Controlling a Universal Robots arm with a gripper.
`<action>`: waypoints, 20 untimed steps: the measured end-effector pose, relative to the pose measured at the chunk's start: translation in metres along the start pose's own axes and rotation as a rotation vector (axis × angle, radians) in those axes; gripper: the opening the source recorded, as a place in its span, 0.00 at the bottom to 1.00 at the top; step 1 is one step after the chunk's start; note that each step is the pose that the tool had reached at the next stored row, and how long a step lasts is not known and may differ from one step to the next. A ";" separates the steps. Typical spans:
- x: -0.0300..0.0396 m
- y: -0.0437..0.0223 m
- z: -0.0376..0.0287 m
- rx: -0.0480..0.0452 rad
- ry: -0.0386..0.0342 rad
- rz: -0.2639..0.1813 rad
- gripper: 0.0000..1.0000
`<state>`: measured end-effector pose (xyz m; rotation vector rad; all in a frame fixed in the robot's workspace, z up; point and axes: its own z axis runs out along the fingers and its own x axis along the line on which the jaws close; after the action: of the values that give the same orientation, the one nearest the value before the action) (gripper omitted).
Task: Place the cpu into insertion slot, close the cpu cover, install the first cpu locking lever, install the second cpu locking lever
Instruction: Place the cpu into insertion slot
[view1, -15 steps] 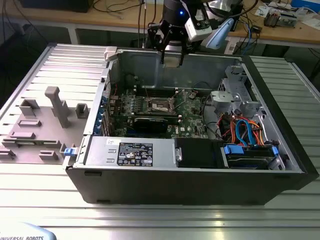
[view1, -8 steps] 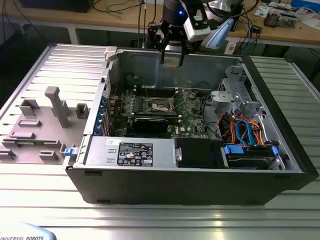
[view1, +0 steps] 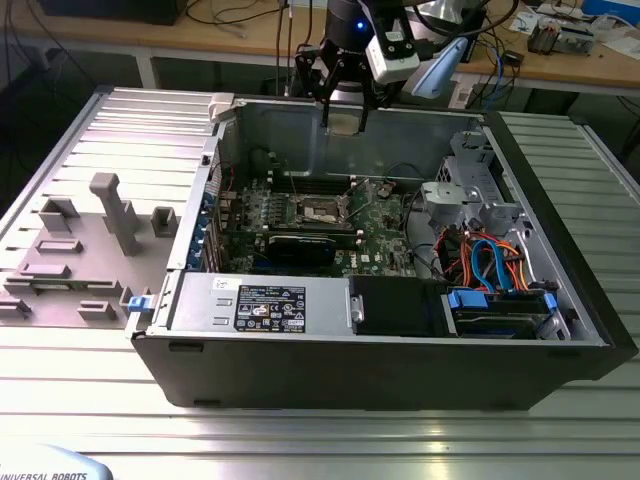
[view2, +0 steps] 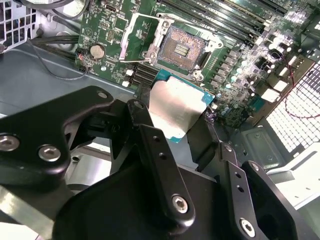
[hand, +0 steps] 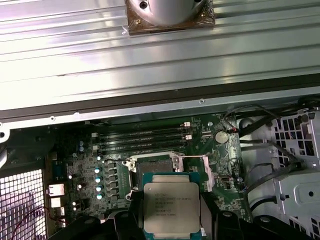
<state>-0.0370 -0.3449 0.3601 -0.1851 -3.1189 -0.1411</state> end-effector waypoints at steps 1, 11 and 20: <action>0.0000 0.0000 0.0000 0.0000 0.0000 0.000 0.54; 0.0000 0.0000 0.0000 0.0000 -0.0001 0.001 0.54; 0.0000 0.0000 0.0001 -0.0017 -0.0082 0.092 0.54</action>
<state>-0.0370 -0.3449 0.3600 -0.3287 -3.1112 -0.1420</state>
